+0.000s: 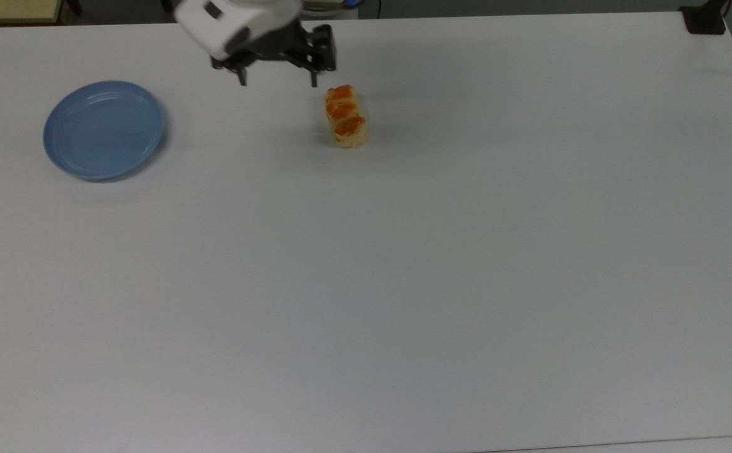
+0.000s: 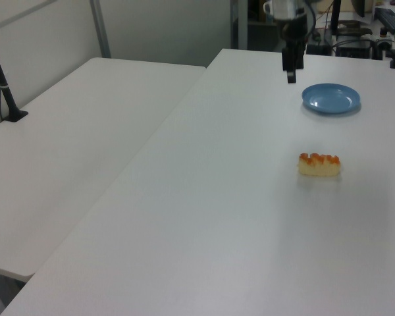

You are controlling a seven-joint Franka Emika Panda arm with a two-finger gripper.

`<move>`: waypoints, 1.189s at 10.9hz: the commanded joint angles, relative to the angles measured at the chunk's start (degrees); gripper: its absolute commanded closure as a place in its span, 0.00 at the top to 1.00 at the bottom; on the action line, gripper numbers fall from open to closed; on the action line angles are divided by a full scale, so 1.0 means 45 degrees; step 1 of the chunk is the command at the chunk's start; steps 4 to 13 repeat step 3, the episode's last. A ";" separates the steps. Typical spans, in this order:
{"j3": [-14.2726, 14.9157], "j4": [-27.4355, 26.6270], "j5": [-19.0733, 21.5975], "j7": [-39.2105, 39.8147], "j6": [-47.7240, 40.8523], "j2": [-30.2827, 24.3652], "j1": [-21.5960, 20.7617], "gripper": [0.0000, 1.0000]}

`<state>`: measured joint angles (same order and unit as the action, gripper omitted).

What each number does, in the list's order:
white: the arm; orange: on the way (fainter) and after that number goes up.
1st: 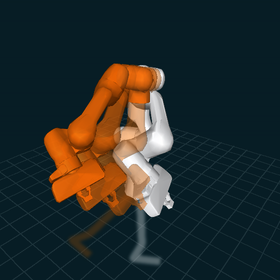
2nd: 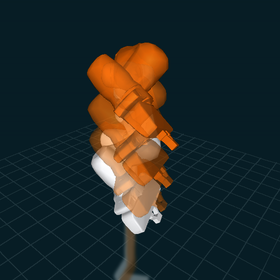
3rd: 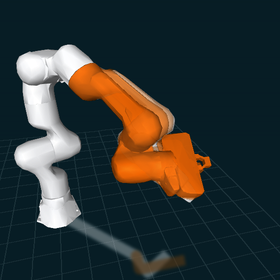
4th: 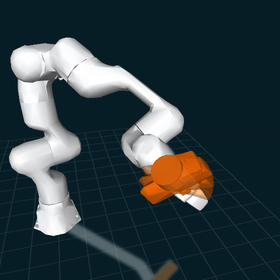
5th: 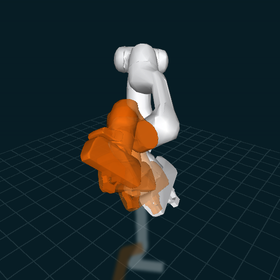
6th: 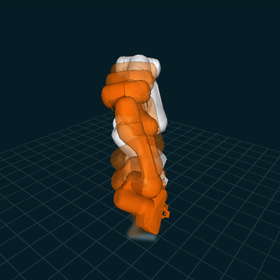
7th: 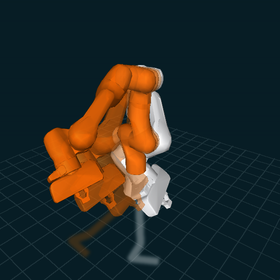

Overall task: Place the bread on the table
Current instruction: 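Open the gripper and raise it away from the roll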

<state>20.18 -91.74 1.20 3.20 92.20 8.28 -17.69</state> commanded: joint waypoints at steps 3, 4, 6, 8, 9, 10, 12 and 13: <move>-0.3309 0.0133 -0.0285 -0.0359 -0.0313 -0.0863 0.3555 1.00; -0.3309 0.0133 -0.0285 -0.0359 -0.0313 -0.0863 0.3555 1.00; -0.3309 0.0133 -0.0285 -0.0359 -0.0313 -0.0863 0.3555 1.00; -0.3309 0.0133 -0.0285 -0.0359 -0.0313 -0.0863 0.3555 1.00; -0.3309 0.0133 -0.0285 -0.0359 -0.0313 -0.0863 0.3555 1.00; -0.3309 0.0133 -0.0285 -0.0359 -0.0313 -0.0863 0.3555 1.00; -0.3309 0.0133 -0.0285 -0.0359 -0.0313 -0.0863 0.3555 1.00; -0.3309 0.0133 -0.0285 -0.0359 -0.0313 -0.0863 0.3555 1.00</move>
